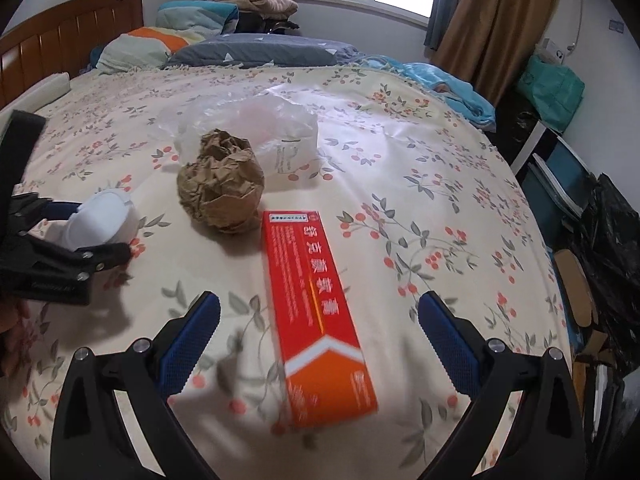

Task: Collect trash
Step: 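Grasp the white round container with the left tool while the right tool grasps the red ointment box, then carry the white container and red ointment box over the wastebasket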

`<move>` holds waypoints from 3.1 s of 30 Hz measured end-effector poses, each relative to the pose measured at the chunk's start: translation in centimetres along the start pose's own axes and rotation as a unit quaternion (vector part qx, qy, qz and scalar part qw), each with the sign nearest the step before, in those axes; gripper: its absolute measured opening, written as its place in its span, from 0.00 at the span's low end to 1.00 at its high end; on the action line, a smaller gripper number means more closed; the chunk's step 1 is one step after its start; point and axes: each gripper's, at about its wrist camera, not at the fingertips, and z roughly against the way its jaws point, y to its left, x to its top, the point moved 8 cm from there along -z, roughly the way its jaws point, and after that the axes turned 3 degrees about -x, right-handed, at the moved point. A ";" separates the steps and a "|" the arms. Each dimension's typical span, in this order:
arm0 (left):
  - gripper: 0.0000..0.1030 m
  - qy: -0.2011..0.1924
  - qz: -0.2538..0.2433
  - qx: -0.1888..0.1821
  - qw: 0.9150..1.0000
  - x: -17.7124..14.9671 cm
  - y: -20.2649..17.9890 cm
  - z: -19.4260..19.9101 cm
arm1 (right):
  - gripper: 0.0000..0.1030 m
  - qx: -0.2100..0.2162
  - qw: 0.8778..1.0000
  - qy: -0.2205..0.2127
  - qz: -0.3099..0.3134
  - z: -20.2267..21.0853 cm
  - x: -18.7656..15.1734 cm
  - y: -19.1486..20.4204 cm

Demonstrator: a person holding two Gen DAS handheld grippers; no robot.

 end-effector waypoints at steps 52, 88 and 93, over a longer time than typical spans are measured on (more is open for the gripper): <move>0.82 -0.030 -0.037 0.005 0.999 -4.1 -2.5 10.6 | 0.44 0.039 0.999 -0.010 -0.027 11.8 -4.3 1.8; 0.82 0.018 -0.098 -0.046 0.994 -34.3 -10.8 31.6 | 0.44 0.096 0.995 0.004 -0.028 35.5 -26.2 10.8; 0.82 0.049 -0.096 -0.048 0.993 -38.3 -10.8 30.5 | 0.44 0.107 0.993 0.033 -0.026 34.9 -30.0 12.6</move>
